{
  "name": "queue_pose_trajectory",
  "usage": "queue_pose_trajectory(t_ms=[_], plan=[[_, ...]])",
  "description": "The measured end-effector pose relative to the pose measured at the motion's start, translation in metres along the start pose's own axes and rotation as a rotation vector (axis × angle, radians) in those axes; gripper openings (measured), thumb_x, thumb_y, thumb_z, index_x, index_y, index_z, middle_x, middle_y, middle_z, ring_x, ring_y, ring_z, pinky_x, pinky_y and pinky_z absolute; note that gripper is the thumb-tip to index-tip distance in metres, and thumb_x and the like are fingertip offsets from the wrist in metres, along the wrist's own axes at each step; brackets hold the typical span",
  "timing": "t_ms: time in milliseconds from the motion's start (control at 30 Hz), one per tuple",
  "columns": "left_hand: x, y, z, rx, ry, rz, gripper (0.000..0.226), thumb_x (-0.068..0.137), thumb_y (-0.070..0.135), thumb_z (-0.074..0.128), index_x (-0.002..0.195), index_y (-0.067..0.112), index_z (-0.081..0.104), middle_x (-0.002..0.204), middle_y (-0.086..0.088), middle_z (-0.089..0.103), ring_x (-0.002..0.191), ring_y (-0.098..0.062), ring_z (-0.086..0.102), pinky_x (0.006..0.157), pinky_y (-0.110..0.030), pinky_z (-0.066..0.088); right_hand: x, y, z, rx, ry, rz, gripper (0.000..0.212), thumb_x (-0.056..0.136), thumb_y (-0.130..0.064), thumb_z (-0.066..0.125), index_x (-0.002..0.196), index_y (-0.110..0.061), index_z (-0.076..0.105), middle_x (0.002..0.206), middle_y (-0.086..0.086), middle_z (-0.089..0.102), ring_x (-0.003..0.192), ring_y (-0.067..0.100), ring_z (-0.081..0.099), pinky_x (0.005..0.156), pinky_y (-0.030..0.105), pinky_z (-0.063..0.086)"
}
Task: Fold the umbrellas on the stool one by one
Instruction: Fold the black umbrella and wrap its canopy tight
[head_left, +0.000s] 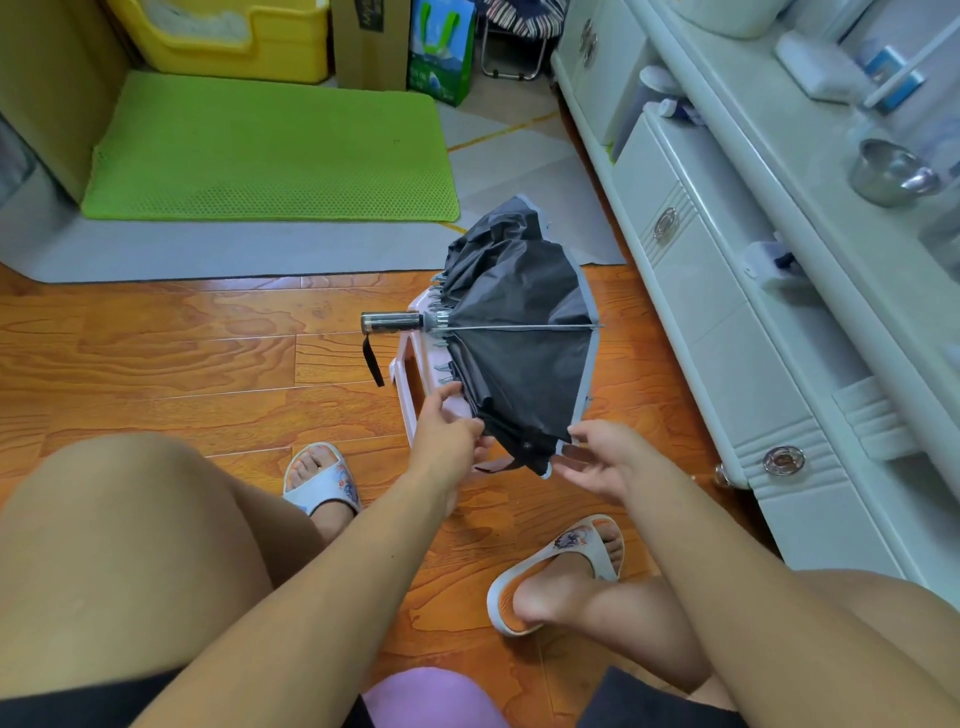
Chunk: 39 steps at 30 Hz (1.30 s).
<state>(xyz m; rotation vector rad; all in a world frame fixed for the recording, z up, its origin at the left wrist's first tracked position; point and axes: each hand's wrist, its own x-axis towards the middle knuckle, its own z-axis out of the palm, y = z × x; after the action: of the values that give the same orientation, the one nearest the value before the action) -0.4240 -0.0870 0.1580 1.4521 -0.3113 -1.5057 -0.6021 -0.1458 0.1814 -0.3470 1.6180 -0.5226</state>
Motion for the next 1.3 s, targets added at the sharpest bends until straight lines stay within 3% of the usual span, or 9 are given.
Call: queue_pose_trajectory(t_ms=[100, 233, 300, 467, 633, 833, 967, 1167, 1300], plan=[[-0.001, 0.003, -0.001, 0.006, -0.001, -0.002, 0.060, 0.095, -0.010, 0.051, 0.137, 0.033, 0.046, 0.117, -0.018, 0.062, 0.079, -0.023, 0.065, 0.062, -0.029, 0.057, -0.002, 0.000, 0.000, 0.166, -0.046, 0.051, 0.021, 0.101, -0.001, 0.052, 0.122, 0.000, 0.052, 0.119, 0.027, 0.058, 0.100, 0.038, 0.065, 0.087, 0.052, 0.058], [0.000, 0.003, -0.003, 0.059, 0.012, -0.008, 0.047, 0.094, -0.007, 0.050, 0.124, 0.029, 0.047, 0.122, -0.020, 0.060, 0.080, -0.023, 0.066, 0.080, -0.042, 0.061, 0.002, 0.007, -0.001, 0.432, -0.063, 0.052, 0.031, 0.096, 0.003, 0.059, 0.126, 0.003, 0.054, 0.123, 0.031, 0.057, 0.103, 0.040, 0.067, 0.072, 0.045, 0.063], [0.000, 0.004, -0.004, 0.089, 0.026, -0.010, 0.040, 0.094, -0.005, 0.052, 0.118, 0.026, 0.047, 0.119, -0.020, 0.061, 0.081, -0.023, 0.066, 0.082, -0.041, 0.061, 0.005, 0.009, 0.001, 0.504, -0.041, 0.010, 0.033, 0.095, 0.005, 0.059, 0.128, 0.005, 0.054, 0.126, 0.030, 0.056, 0.106, 0.037, 0.066, 0.067, 0.037, 0.064], [0.001, -0.003, -0.005, 0.154, 0.094, -0.059, 0.017, 0.097, 0.001, 0.057, 0.106, 0.014, 0.052, 0.104, -0.017, 0.065, 0.080, -0.025, 0.067, 0.080, -0.039, 0.061, -0.010, -0.006, 0.001, 0.231, 0.011, -0.105, 0.009, 0.096, 0.006, 0.054, 0.103, 0.002, 0.056, 0.099, 0.022, 0.061, 0.071, 0.021, 0.060, 0.044, 0.021, 0.051], [-0.003, -0.008, -0.006, 0.235, 0.103, -0.050, 0.013, 0.095, 0.000, 0.061, 0.105, 0.008, 0.060, 0.089, -0.012, 0.066, 0.075, -0.022, 0.064, 0.073, -0.035, 0.058, -0.041, -0.045, -0.006, 0.258, 0.051, -0.320, 0.024, 0.093, 0.012, 0.055, 0.113, -0.001, 0.052, 0.095, 0.020, 0.059, 0.075, 0.023, 0.063, 0.054, 0.024, 0.055], [-0.006, -0.009, -0.004, 0.260, 0.129, 0.015, 0.015, 0.095, 0.004, 0.063, 0.100, 0.017, 0.068, 0.097, -0.010, 0.069, 0.086, -0.024, 0.067, 0.078, -0.037, 0.060, -0.050, -0.056, -0.019, 0.192, -0.021, -0.134, 0.011, 0.094, 0.010, 0.056, 0.104, 0.004, 0.058, 0.100, 0.020, 0.064, 0.085, 0.023, 0.067, 0.065, 0.025, 0.056], [-0.006, -0.007, 0.003, 0.337, 0.074, 0.128, 0.024, 0.098, 0.004, 0.056, 0.096, 0.019, 0.073, 0.073, 0.001, 0.064, 0.070, -0.016, 0.058, 0.069, -0.034, 0.052, -0.041, -0.033, -0.020, 0.041, 0.005, -0.009, 0.010, 0.097, 0.011, 0.053, 0.097, 0.002, 0.058, 0.093, 0.018, 0.063, 0.082, 0.023, 0.063, 0.072, 0.033, 0.053], [-0.009, -0.009, 0.009, -0.059, 0.034, -0.254, 0.021, 0.104, 0.007, 0.049, 0.117, 0.007, 0.065, 0.103, -0.014, 0.075, 0.086, -0.018, 0.074, 0.085, -0.041, 0.062, -0.023, -0.002, -0.015, 0.079, 0.015, 0.115, 0.003, 0.099, 0.002, 0.055, 0.100, 0.003, 0.058, 0.089, 0.016, 0.065, 0.081, 0.023, 0.064, 0.080, 0.032, 0.051], [-0.018, -0.003, 0.008, -0.177, -0.031, -0.329, 0.022, 0.106, 0.009, 0.045, 0.121, 0.005, 0.060, 0.100, -0.016, 0.078, 0.096, -0.027, 0.076, 0.095, -0.043, 0.058, -0.012, 0.017, -0.011, 0.060, 0.002, 0.030, 0.029, 0.097, -0.013, 0.059, 0.125, -0.003, 0.057, 0.118, 0.017, 0.061, 0.106, 0.033, 0.058, 0.109, 0.058, 0.039]])
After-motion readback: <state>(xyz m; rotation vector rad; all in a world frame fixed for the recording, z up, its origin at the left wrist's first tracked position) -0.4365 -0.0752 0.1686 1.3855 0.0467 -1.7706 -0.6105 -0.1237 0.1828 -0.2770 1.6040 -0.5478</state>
